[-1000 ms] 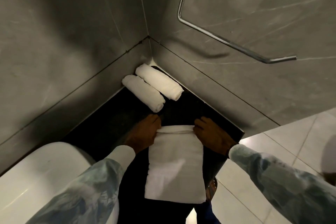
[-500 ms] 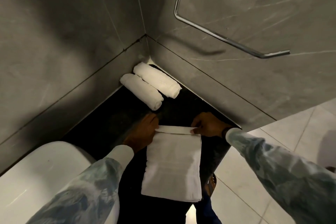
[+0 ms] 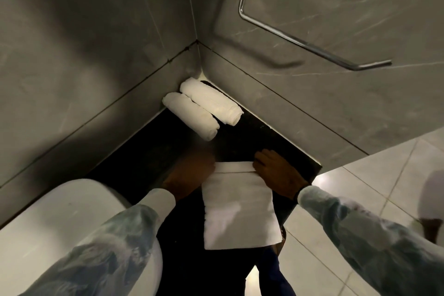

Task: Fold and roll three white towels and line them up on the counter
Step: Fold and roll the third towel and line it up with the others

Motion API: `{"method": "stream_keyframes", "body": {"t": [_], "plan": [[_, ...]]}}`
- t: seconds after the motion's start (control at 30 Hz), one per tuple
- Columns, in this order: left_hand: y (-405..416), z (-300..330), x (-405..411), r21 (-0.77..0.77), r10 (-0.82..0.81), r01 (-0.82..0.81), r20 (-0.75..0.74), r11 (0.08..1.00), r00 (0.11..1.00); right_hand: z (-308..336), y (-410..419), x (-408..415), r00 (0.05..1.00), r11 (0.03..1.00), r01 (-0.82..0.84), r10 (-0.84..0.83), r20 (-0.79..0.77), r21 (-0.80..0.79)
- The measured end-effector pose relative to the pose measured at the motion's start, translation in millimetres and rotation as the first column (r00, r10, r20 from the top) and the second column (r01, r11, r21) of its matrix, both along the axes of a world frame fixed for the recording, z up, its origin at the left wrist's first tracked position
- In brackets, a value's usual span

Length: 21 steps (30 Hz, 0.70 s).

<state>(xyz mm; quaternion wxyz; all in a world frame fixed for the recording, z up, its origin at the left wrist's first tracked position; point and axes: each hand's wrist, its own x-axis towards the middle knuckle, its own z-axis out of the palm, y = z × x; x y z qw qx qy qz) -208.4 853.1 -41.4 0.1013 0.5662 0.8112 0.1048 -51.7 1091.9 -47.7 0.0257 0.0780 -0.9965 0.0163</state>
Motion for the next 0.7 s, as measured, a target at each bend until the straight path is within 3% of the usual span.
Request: {"method": "stream_keyframes", "body": {"t": [0.13,0.2,0.33,0.47,0.57,0.7], "plan": [[-10,7,-7,0.004,-0.06,0.06,0.063,0.998,0.996,2,3,7,0.998,1.0,-0.004,0.004,0.065,-0.003],[-8,14,-6,0.0,0.004,-0.004,0.121,1.0,0.993,6,7,9,0.989,0.997,0.033,-0.023,0.144,-0.064],[5,9,-6,-0.054,0.198,-0.19,0.249,0.98,0.948,23,19,-7,0.91,0.858,0.336,-0.189,0.369,-0.388],[6,0,-7,-0.096,0.23,-0.211,0.288,0.973,0.929,17,24,-24,0.813,0.776,0.5,-0.268,0.517,-0.385],[3,3,-1,-0.076,0.227,-0.216,0.19,0.973,0.955,11,22,-18,0.794,0.801,0.516,-0.315,0.519,-0.304],[-1,10,11,-0.008,0.086,-0.086,0.179,0.996,0.98,13,3,-1,0.866,0.829,0.458,-0.334,0.373,-0.321]]}}
